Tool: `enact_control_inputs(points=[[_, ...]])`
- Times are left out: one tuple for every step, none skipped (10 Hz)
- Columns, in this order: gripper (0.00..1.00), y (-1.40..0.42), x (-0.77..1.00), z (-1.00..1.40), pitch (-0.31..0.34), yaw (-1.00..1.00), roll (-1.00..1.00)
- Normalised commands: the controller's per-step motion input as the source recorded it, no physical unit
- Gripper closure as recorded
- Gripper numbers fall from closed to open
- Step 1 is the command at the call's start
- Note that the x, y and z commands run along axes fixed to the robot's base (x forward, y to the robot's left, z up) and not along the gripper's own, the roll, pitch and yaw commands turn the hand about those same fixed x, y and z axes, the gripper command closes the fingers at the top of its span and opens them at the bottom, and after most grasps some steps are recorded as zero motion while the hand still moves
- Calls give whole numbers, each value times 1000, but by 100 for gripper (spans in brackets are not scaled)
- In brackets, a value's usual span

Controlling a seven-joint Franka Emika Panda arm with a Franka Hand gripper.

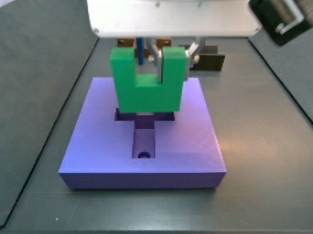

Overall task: Pick up the green object. Move up. Place the green object on the fixture. Regrasp the green object. Move to above the board. Insert the green object.
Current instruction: Insert the green object.

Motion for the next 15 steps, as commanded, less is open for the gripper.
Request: enact_control_inputs(points=[[100,-131,-169,-223,-166,9,0],[100,-83,-117,-180,-140,0,0],[100,-29,-54,-197,-119,0,-17],[100,0,0,-163,-83,0,0],[100,0,3,-66,-44,0,0],[100,51,0,-9,-54,-9,0],[100,37,0,0,-54,0,0],[100,6,40,0,-33,0,0],[100,23,120,0,-10,0,0],[100,31,26,0,-26,0,0],[100,69,0,0,-36,0,0],[100,40,0,0,-41,0,0],[100,14,63,-3,-19,0,0],[100,34,46,-74,-27,0,0],[100,0,0,-83,-34,0,16]])
